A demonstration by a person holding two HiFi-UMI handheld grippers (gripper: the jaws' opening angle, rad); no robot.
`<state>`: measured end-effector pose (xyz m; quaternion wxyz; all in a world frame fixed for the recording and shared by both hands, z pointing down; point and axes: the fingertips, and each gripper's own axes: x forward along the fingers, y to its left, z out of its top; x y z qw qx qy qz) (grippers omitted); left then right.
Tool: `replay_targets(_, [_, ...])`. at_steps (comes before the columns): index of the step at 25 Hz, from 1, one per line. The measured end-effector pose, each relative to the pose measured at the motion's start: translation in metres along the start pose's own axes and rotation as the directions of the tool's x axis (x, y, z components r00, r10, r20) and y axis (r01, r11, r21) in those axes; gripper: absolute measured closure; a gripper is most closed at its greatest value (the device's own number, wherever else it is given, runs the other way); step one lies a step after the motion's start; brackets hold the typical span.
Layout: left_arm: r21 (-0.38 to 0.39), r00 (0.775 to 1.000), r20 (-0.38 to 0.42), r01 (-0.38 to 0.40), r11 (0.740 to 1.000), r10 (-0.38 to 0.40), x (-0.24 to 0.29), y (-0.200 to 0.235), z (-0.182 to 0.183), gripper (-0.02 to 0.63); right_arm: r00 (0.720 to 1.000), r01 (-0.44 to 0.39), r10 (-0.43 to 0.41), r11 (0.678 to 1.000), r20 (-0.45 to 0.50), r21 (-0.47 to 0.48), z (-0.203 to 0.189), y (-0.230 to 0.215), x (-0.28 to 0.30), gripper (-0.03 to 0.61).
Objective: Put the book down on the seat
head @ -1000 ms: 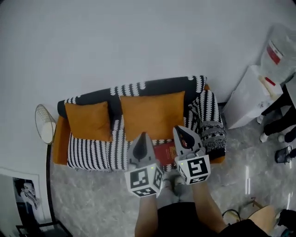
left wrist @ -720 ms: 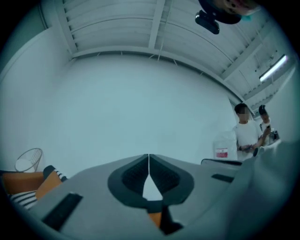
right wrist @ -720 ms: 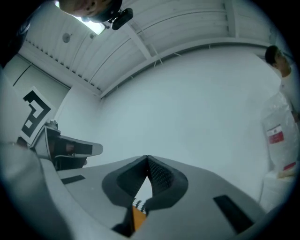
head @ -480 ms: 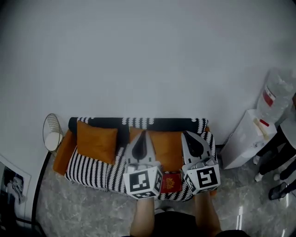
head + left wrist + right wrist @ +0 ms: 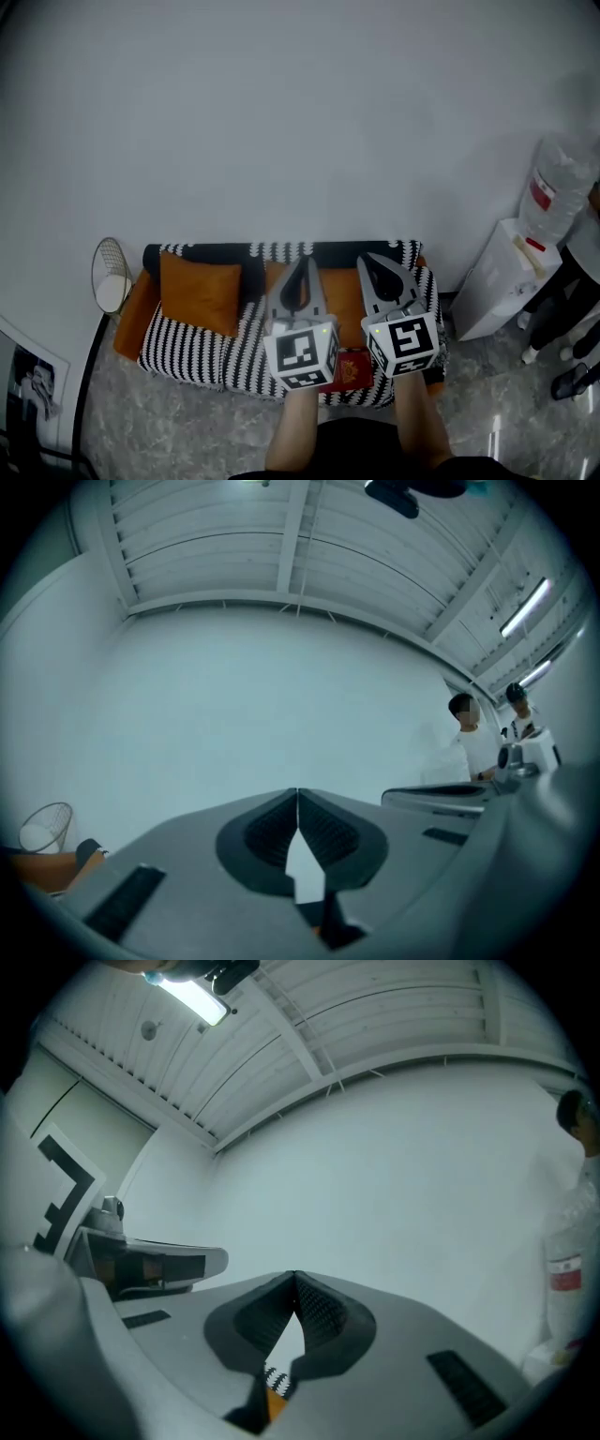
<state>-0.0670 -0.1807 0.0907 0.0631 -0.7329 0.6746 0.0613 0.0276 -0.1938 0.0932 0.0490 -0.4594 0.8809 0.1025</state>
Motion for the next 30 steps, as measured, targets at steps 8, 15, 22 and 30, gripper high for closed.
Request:
replay_targets(8, [0.005, 0.999, -0.017, 0.032, 0.999, -0.032, 0.003, -0.006, -0.011, 0.6, 0.999, 0.014, -0.014, 1.0, -0.03, -0.004, -0.013, -0.006, 0.0, 0.569])
replay_targets(15, [0.007, 0.999, -0.019, 0.037, 0.999, -0.037, -0.003, -0.008, -0.012, 0.6, 1.0, 0.006, -0.006, 1.0, -0.027, -0.005, -0.012, -0.002, -0.004, 0.568])
replay_targets(22, [0.003, 0.999, -0.034, 0.025, 1.0, -0.025, -0.012, -0.006, -0.017, 0.6, 0.999, -0.023, 0.023, 1.0, -0.042, 0.003, -0.018, 0.01, -0.007, 0.569])
replay_targets(30, [0.003, 0.999, -0.053, 0.013, 1.0, -0.012, -0.021, -0.001, -0.021, 0.6, 0.998, -0.036, 0.037, 0.999, -0.055, 0.012, -0.022, 0.018, -0.01, 0.569])
